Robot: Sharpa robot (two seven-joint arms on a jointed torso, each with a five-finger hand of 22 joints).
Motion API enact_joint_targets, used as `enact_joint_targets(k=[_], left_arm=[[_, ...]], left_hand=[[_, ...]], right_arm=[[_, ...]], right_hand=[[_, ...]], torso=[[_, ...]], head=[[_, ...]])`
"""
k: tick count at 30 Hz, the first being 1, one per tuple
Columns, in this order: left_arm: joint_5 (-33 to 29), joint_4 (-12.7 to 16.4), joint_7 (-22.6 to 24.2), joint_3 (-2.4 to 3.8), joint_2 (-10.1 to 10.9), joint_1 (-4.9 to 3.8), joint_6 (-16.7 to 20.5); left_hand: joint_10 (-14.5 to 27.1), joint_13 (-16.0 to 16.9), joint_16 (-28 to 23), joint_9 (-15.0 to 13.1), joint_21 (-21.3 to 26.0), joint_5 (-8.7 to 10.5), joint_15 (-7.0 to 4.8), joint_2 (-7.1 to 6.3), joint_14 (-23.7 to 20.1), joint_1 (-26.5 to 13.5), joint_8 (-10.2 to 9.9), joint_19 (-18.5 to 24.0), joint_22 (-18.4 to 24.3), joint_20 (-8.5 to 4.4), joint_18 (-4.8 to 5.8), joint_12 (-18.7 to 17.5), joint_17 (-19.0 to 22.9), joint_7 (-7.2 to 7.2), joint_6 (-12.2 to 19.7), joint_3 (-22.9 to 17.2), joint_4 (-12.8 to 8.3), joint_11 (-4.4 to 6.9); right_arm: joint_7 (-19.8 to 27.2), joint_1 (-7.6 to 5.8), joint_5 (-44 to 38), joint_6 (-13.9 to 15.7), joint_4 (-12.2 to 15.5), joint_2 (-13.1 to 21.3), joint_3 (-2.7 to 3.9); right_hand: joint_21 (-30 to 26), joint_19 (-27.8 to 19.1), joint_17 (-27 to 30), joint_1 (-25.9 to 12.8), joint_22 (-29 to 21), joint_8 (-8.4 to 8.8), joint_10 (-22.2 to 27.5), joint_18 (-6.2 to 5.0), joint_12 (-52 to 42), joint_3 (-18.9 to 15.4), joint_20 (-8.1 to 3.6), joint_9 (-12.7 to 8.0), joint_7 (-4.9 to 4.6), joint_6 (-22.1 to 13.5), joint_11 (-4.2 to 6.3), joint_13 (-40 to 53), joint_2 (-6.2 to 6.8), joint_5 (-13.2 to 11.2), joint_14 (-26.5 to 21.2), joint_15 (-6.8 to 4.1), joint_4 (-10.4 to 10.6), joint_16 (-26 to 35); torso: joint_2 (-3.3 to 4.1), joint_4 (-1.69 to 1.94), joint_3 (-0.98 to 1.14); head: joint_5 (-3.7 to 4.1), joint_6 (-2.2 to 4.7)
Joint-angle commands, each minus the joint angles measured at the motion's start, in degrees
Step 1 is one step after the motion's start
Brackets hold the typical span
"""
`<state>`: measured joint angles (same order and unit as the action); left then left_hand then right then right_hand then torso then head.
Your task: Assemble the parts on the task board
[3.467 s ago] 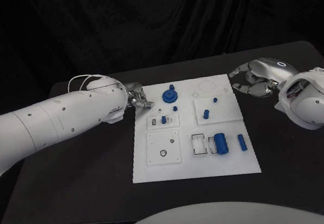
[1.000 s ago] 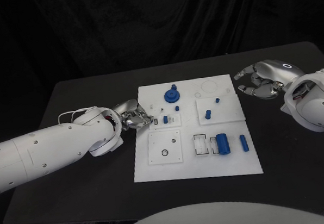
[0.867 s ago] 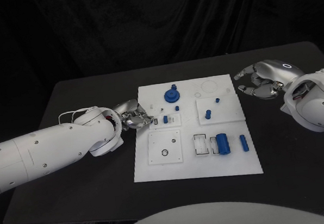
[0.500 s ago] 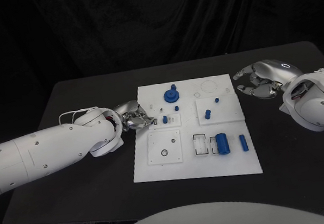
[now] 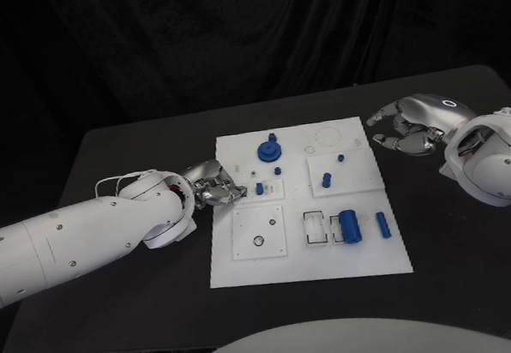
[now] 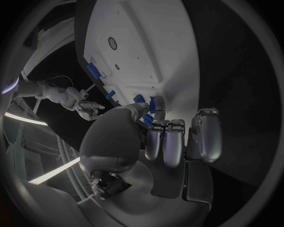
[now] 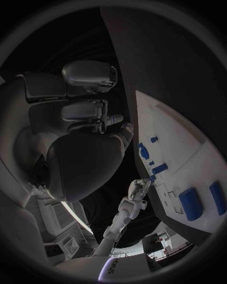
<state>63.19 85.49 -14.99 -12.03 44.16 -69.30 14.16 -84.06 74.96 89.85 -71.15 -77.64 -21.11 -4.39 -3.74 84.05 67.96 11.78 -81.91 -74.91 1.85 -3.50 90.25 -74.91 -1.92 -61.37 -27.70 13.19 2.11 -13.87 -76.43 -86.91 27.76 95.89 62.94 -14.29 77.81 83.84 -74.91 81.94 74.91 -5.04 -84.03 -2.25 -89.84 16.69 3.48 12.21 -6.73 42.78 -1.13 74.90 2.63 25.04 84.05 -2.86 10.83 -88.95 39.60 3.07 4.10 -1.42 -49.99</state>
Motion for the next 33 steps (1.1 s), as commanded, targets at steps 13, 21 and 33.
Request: enact_joint_targets(k=[13, 21, 33], left_arm=[[0.04, -0.39, 0.45, -0.14, -0.72, 0.33, -1.11], [0.04, -0.86, 1.01, -0.14, -1.03, 0.34, -0.45], [0.04, -1.30, 1.45, -0.13, -1.22, 0.35, -0.07]], left_hand=[[-5.94, 15.04, 0.15, -0.32, 0.17, 4.03, -0.39, 1.69, 5.95, -2.46, 0.00, -0.06, -10.30, -0.12, 0.23, -0.25, -15.09, 0.59, -0.74, 2.91, 1.87, 0.25], [-5.94, 15.04, 0.15, -0.38, 0.24, 2.60, -0.44, 2.42, 5.95, -2.05, -0.06, -0.08, -10.35, -0.15, 0.22, -0.25, -15.09, 0.69, -0.73, 2.95, 1.68, 0.32], [-5.94, 15.04, 0.15, -0.51, 0.33, -0.08, -0.47, 2.54, 5.95, -1.57, -0.13, -0.12, -10.46, -0.18, 0.23, -0.25, -15.09, 0.71, -0.73, 3.14, 1.26, 0.36]], right_arm=[[-0.84, 0.22, -0.17, -0.15, -0.11, -0.12, 0.03], [-0.86, 0.23, -0.17, -0.22, -0.12, -0.13, 0.03], [-0.86, 0.24, -0.17, -0.28, -0.10, -0.08, 0.03]], right_hand=[[-0.32, 0.68, -14.02, -0.59, 11.09, 0.34, -5.97, -0.76, -0.16, 0.45, 0.25, -0.20, -0.07, 0.08, -0.05, 15.10, 0.03, 0.29, 5.55, 0.28, -0.15, 0.33], [-0.32, 0.68, -14.02, -0.59, 11.09, 0.34, -5.97, -0.76, -0.16, 0.45, 0.25, -0.20, -0.07, 0.08, -0.05, 15.10, 0.03, 0.29, 5.55, 0.28, -0.15, 0.33], [-0.33, 0.68, -14.01, -0.62, 11.09, 0.33, -5.97, -0.76, -0.16, 0.52, 0.23, -0.20, -0.08, 0.14, -0.05, 15.10, 0.01, 0.31, 5.54, 0.28, -0.17, 0.35]], torso=[[0.01, 0.06, 0.04], [0.04, 0.01, -0.01], [0.04, 0.04, 0.00]], head=[[0.10, -0.01], [0.07, -0.01], [0.10, -0.01]])
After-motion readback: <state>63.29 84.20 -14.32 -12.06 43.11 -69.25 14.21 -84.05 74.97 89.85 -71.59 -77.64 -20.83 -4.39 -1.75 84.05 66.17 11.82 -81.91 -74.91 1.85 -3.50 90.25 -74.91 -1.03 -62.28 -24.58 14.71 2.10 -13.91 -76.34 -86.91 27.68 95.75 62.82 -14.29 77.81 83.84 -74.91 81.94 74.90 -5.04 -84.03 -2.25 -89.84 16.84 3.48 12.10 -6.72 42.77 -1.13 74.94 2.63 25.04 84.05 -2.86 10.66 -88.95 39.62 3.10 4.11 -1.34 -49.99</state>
